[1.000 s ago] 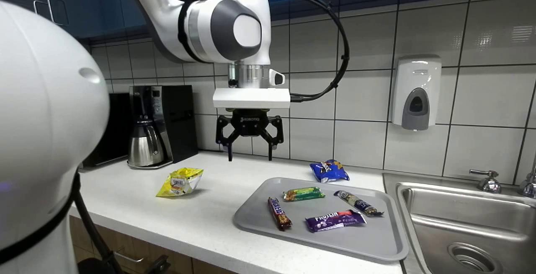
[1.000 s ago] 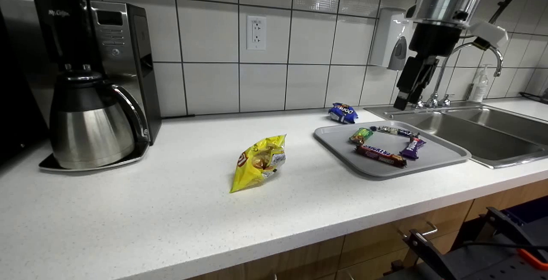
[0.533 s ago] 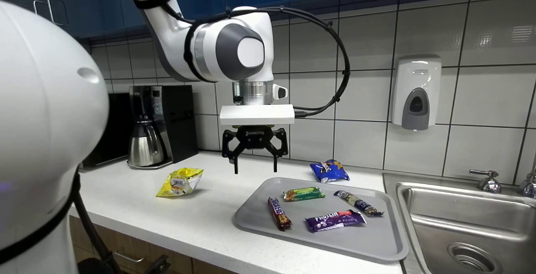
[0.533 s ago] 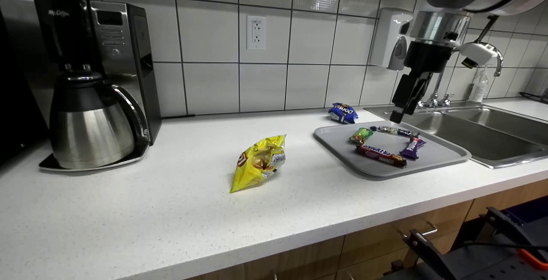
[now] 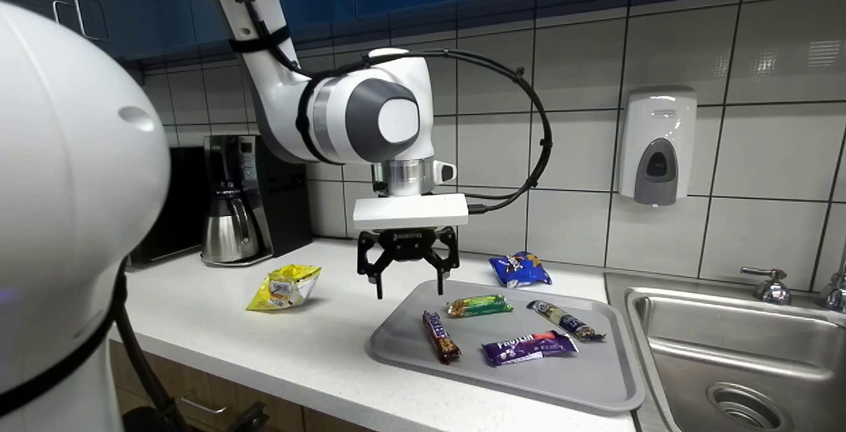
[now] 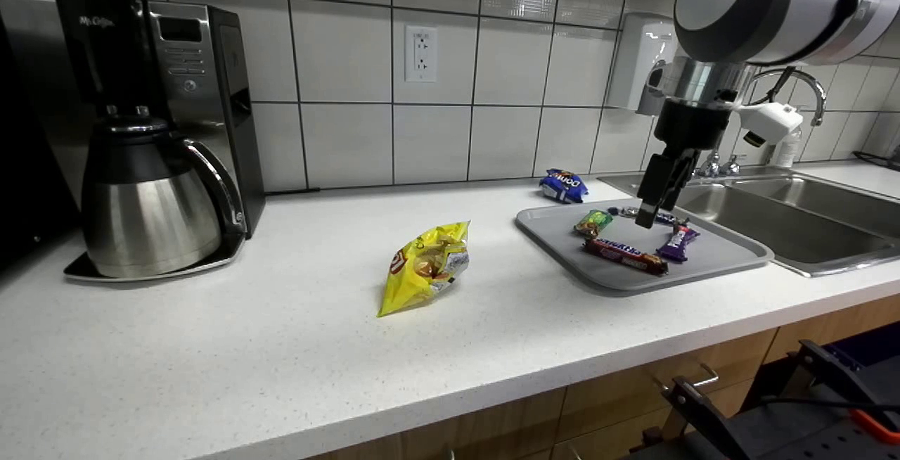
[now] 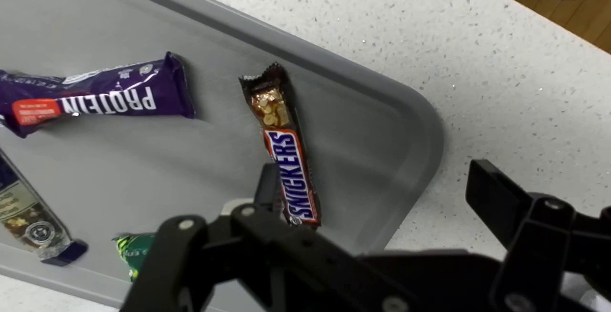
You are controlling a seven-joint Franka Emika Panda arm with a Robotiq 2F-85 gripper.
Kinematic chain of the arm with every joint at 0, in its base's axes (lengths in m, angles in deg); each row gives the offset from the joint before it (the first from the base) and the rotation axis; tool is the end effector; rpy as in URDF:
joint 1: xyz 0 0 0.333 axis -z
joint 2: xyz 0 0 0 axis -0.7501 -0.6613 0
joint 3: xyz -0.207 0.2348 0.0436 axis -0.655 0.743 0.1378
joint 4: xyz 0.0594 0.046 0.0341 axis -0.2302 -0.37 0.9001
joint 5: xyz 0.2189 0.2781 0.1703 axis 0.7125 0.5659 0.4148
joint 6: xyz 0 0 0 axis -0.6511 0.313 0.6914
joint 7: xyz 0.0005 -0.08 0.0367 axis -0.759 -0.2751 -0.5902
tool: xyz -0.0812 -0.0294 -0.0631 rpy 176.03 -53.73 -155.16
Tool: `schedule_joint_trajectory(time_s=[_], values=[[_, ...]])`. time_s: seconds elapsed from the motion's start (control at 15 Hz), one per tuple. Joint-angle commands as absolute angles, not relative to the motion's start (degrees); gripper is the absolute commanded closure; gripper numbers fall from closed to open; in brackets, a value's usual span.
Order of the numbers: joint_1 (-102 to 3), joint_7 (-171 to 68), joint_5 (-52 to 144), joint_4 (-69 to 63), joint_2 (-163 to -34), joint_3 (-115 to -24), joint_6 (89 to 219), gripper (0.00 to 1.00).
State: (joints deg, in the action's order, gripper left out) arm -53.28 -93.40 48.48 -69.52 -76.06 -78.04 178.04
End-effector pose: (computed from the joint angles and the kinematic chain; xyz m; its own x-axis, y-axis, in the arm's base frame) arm 0.3916 -0.0525 0.2527 0.8637 0.4969 0.0850 0.4952 -0.8678 0.0407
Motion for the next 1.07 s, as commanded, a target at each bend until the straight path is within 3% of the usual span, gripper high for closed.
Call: schedule_joint_trajectory(time_s=[0.0, 1.0], values=[[-50.49, -94.26, 47.66, -68.51, -80.13, -75.88, 182.06, 0.0], [-43.45, -93.22, 47.22, -61.06, -93.31, -69.22, 188.37, 0.0]])
